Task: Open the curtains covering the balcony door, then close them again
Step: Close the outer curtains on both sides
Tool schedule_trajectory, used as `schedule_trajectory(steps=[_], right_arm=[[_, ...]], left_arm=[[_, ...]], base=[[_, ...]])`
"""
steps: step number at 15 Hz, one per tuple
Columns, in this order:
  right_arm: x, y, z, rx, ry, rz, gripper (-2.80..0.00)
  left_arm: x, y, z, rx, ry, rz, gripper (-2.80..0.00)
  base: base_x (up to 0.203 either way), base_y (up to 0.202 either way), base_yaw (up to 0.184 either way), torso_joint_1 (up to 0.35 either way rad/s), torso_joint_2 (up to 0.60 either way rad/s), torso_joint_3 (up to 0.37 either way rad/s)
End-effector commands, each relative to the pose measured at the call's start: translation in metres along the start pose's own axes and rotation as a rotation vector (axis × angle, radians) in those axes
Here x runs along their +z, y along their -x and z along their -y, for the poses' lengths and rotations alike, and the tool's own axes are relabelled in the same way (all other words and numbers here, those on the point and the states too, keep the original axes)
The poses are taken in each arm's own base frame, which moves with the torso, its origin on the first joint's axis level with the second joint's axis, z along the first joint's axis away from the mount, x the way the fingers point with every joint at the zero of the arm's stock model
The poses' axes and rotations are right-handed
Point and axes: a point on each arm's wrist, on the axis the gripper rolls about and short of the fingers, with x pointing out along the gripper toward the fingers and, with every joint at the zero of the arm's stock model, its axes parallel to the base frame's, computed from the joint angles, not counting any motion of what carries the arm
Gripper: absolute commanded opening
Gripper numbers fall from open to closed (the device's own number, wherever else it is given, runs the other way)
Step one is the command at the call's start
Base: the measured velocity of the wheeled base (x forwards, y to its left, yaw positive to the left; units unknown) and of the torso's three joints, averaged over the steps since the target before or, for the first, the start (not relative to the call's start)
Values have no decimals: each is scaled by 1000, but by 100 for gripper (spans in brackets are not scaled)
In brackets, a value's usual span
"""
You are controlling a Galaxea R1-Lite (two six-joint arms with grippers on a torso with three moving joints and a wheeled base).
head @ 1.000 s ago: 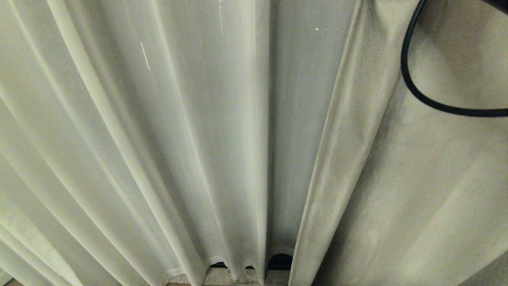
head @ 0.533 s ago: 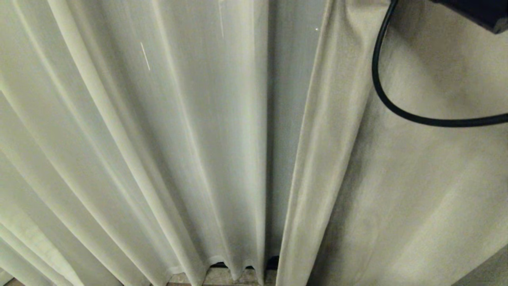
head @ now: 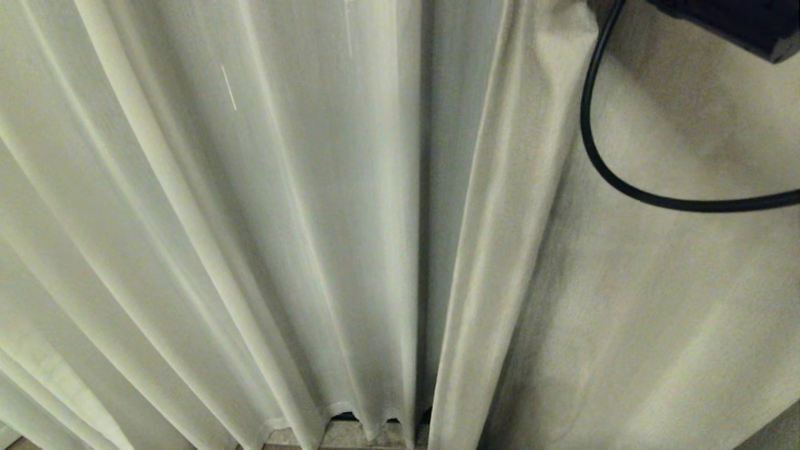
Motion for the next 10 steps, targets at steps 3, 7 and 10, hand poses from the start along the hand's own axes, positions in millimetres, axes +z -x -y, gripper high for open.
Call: schedule_trajectory(steps=[3,7,10], right_arm=[[22,18,23,-49,6,35,-280],[33,28,33,-66,-15,54,-280],[36,36,36,-68,-15,55,0]], left_arm=[[0,0,0,0,1,1,-280],[0,0,0,0,1,1,-280],[0,0,0,2,1,1,-280]], base=[[0,0,0,0,0,0],[0,0,0,0,0,0],[0,0,0,0,0,0]])
